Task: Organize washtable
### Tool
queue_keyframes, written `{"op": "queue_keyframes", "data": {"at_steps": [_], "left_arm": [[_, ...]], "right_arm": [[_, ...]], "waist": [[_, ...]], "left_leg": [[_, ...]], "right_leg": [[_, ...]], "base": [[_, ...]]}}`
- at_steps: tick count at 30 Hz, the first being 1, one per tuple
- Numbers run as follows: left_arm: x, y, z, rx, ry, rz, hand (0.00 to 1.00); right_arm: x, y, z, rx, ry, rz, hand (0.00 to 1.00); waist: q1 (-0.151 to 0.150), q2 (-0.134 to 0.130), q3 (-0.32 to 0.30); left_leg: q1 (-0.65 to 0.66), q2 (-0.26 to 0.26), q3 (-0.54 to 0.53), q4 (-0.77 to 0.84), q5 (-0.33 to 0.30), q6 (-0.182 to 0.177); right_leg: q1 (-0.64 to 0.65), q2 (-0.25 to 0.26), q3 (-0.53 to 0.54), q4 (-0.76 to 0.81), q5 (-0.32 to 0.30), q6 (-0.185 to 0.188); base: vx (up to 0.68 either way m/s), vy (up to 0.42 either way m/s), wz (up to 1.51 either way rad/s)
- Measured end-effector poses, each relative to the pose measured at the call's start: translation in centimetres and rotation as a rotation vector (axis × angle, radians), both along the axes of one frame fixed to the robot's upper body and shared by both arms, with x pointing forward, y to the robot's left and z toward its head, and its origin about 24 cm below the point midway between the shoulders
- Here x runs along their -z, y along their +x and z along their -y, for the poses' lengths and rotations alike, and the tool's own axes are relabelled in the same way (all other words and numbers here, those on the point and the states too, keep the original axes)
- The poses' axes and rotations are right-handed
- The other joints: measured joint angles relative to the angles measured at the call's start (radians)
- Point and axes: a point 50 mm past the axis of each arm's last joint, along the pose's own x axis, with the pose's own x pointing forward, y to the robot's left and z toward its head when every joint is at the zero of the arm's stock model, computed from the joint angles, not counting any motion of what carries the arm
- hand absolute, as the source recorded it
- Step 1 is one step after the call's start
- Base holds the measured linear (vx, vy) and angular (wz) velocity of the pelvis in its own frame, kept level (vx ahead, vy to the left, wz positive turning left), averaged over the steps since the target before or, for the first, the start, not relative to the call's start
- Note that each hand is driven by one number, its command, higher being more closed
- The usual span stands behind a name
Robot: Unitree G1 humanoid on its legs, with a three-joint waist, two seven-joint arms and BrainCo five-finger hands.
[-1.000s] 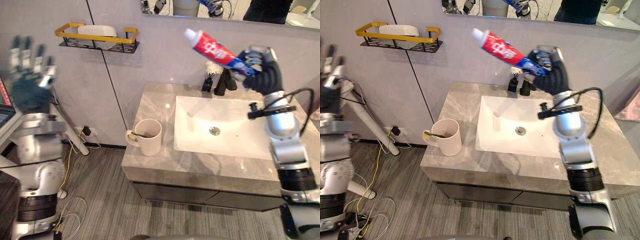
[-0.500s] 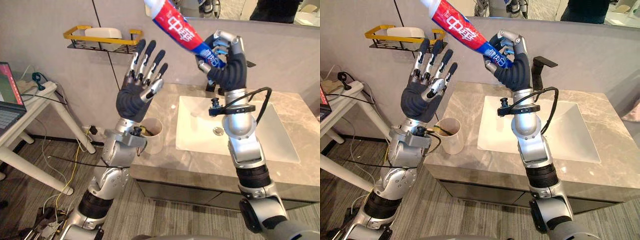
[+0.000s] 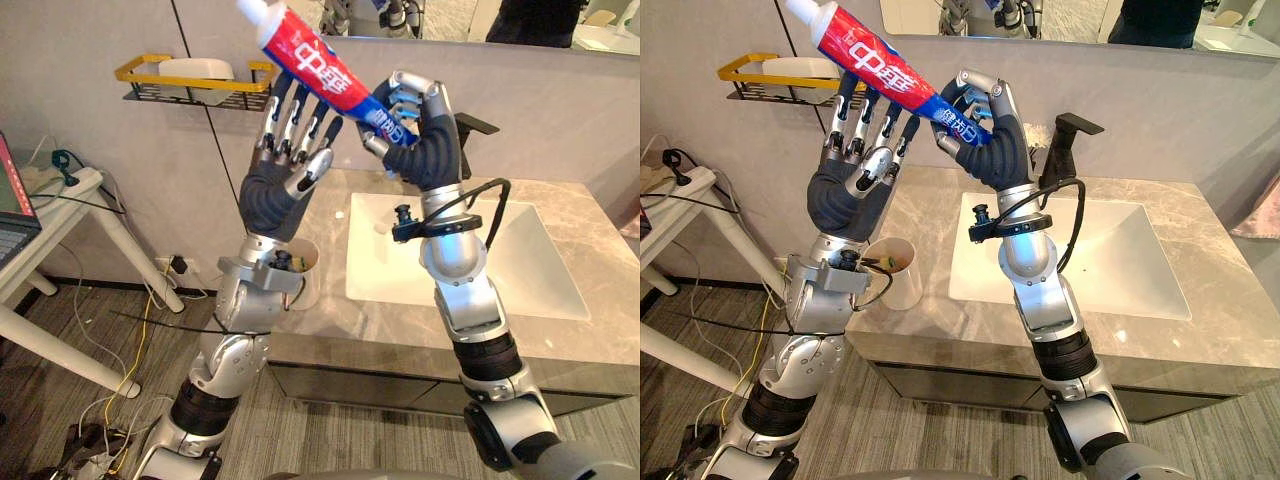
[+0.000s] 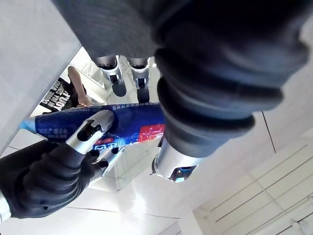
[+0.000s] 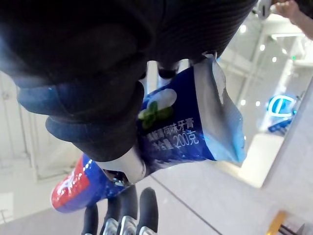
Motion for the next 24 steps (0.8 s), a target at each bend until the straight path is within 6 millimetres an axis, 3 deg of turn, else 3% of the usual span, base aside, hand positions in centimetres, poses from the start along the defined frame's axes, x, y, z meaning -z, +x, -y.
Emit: {"op": "queue_keyframes", "data": {"at_steps": [11, 15, 24], "left_arm": [[-0.6, 0.1, 0.3, -0.009, -0.006, 0.019, 0.00], [-0.8, 0.2, 0.2, -0.017, -0.007, 0.017, 0.00], [-0.8, 0.4, -0.1, -0.041, -0.011, 0.009, 0.00]], "right_arm": [[1.0, -0.7, -1.0, -0.057, 0.018, -0.036, 1.00], [1.6, -0.9, -1.3, -0.088, 0.003, -0.056, 1.00], [3.4, -1.4, -1.6, -0.136, -0.010, -0.108, 1.00]], "waist": [[-0.006, -0.020, 0.015], [-0.023, -0.020, 0.018], [-0.025, -0.019, 0.019]], "left_leg": [[0.013, 0.006, 0.041, -0.017, 0.000, 0.000], [0.014, 0.006, 0.048, -0.019, 0.000, 0.000], [0.015, 0.008, 0.055, -0.020, 0.000, 0.000]], "right_leg": [[-0.015, 0.006, 0.032, 0.000, 0.007, -0.005], [-0.016, 0.006, 0.035, 0.000, 0.008, -0.004], [-0.020, 0.008, 0.053, 0.000, 0.010, -0.006]], "base": [[-0.02, 0.002, -0.11], [-0.01, 0.001, -0.01], [-0.02, -0.004, -0.03]]}}
